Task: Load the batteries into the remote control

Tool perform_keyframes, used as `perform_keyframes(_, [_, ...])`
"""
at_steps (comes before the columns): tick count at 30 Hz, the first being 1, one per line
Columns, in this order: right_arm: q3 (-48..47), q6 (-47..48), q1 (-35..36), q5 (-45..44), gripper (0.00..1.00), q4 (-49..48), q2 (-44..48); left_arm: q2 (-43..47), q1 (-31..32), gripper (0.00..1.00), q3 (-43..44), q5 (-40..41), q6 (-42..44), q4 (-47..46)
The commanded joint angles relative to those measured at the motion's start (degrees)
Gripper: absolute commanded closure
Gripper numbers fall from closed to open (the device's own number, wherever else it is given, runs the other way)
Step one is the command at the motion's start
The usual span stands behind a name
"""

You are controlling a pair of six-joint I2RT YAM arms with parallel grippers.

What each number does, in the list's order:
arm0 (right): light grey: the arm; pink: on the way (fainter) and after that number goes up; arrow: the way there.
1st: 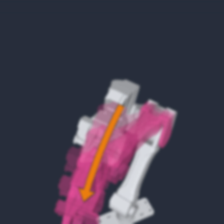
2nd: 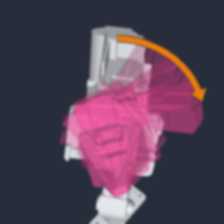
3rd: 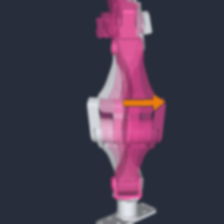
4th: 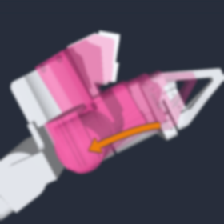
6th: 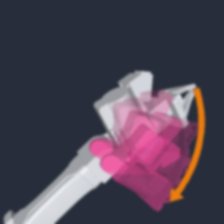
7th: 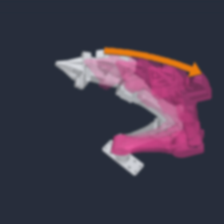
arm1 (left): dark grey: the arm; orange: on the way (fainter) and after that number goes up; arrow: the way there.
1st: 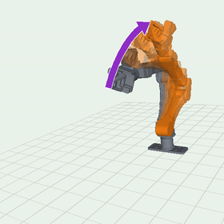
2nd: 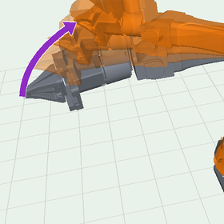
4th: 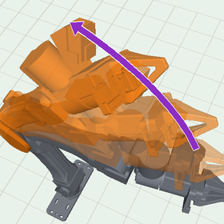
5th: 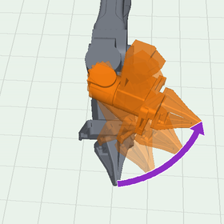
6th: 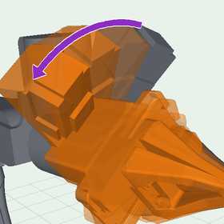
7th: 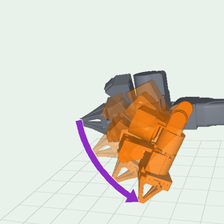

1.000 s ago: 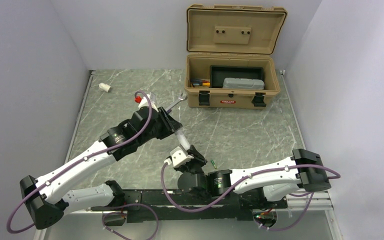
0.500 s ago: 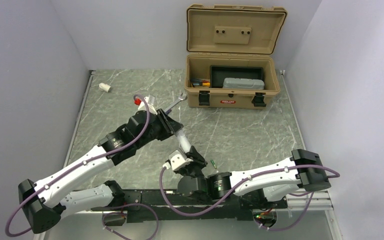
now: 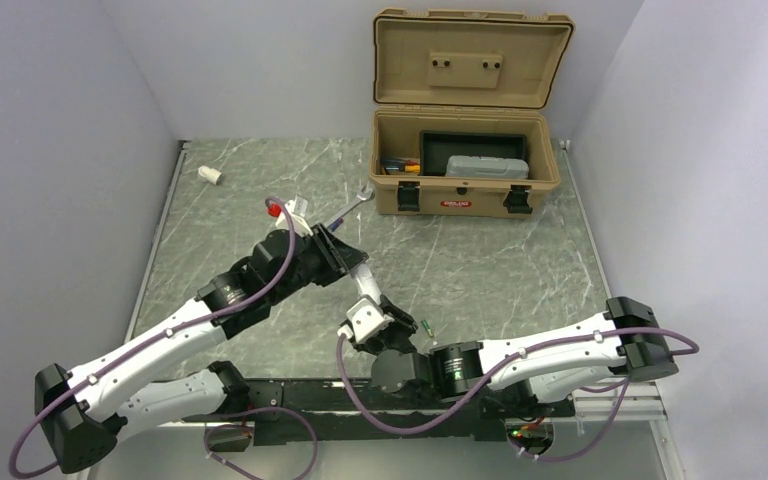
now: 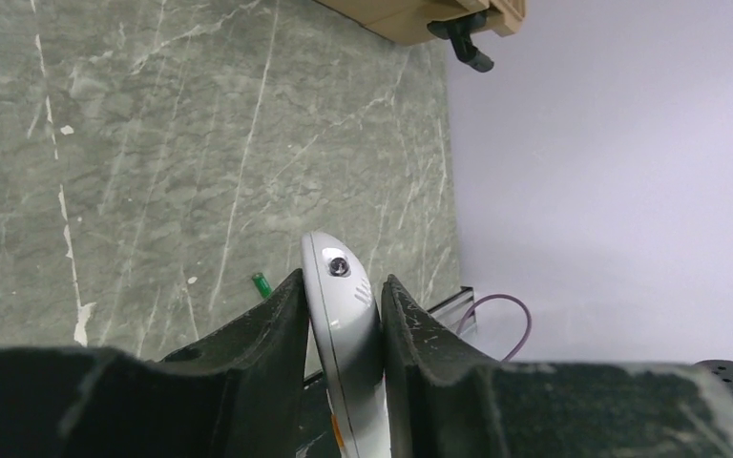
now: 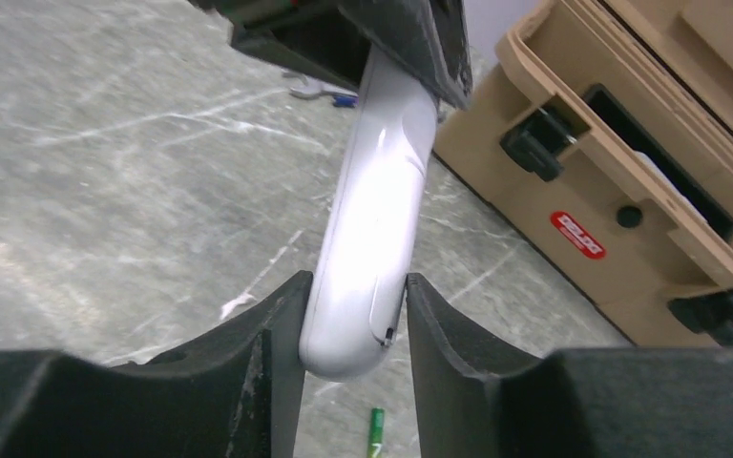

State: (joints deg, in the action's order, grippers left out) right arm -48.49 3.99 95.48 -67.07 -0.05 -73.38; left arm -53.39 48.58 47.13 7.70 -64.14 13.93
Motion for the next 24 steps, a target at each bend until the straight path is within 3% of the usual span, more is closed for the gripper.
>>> perform_keyframes(1, [-0.5,-1.4,1.2,4.7,0.55,-7.8,4.1,-1.7,0.3,1.0,0.0,-0.1,3.4,0.9])
perform_keyframes(13, [3.0,-7.4,1.2,8.2,0.44,-7.6,10.8,-1.4,0.3,1.0,-1.5,0.6,3.1,0.3])
perform_keyframes(17, [5.6,-9.9,0.7,9.3,0.35,-7.5,16.9,-0.9,0.4,1.0,-2.4,-0.1,4.9,-0.8])
perform_keyframes(21, [6.8,-16.6,-6.5,21.9,0.27,-0.5,23.9,1.1,0.3,1.0,-5.6,-3.3,8.9,-6.0])
perform_keyframes(24, [8.7,-19.5,-16.7,39.6,0.21,3.0,28.1,3.7,0.3,1.0,-8.4,-6.0,11.5,-10.6])
